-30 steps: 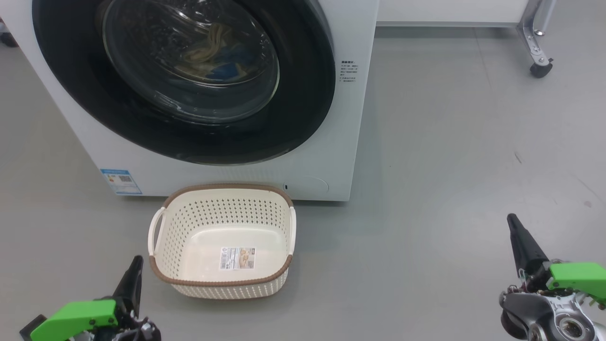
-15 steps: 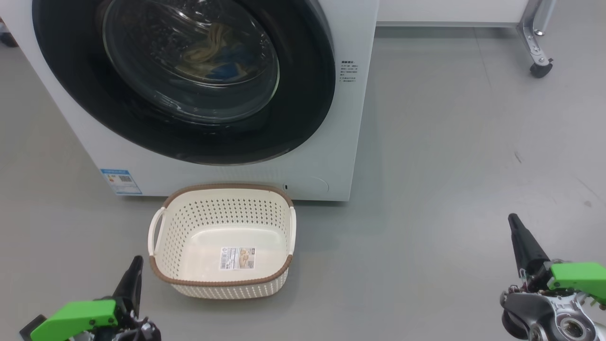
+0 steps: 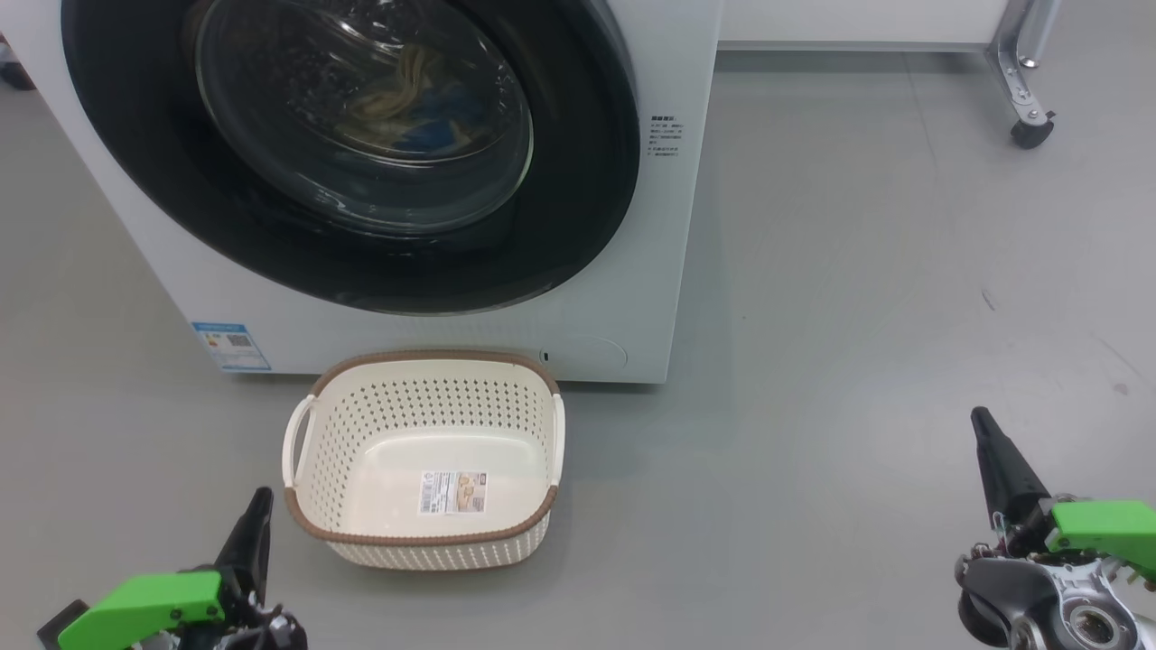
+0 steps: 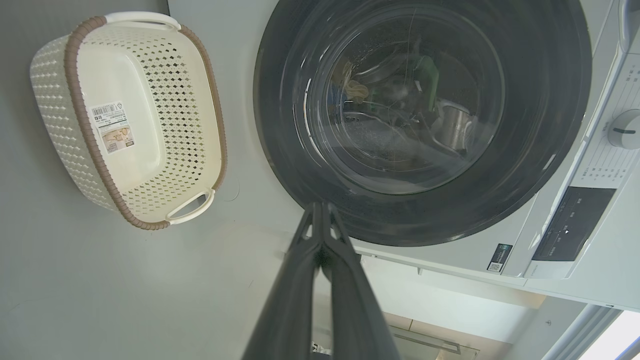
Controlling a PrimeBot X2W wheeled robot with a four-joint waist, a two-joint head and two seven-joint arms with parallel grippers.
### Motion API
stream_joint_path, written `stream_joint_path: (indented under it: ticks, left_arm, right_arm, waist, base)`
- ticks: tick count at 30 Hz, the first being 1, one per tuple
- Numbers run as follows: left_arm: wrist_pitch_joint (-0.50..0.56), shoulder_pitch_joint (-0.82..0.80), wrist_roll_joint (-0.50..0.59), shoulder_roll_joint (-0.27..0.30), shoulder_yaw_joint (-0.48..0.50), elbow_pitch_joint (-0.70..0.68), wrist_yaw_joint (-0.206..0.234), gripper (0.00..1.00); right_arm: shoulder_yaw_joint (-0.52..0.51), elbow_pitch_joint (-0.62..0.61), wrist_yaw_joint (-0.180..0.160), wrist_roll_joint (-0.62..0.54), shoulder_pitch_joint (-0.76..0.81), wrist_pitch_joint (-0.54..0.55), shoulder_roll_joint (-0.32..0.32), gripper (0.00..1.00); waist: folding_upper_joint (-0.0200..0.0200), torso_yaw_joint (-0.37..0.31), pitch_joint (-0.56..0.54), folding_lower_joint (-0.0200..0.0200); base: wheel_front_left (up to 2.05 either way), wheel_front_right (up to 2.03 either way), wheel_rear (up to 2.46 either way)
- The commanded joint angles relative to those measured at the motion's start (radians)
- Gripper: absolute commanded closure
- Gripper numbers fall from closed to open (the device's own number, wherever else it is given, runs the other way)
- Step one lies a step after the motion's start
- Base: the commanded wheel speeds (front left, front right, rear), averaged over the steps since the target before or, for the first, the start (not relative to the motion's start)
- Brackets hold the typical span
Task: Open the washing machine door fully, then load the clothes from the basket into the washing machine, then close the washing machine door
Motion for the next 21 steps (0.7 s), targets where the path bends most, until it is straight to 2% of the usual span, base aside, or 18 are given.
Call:
stream_joint_path:
  ticks: [1, 21]
  left_arm:
    - [0.007, -0.026, -0.004, 0.01, 0.037, -0.037, -0.007, 1.0]
    - [0.007, -0.026, -0.004, 0.01, 0.037, -0.037, -0.007, 1.0]
  right_arm:
    - [0.014, -0.028, -0.003, -0.006, -0.055, 0.009, -0.01, 1.0]
    - [0.01, -0.028, -0.003, -0.01, -0.055, 0.013, -0.006, 1.0]
  waist:
    - [0.0, 0.0, 0.0, 0.0]
    - [0.0, 0.0, 0.0, 0.0]
  base:
    - [0.0, 0.0, 0.0]
    - [0.0, 0.0, 0.0]
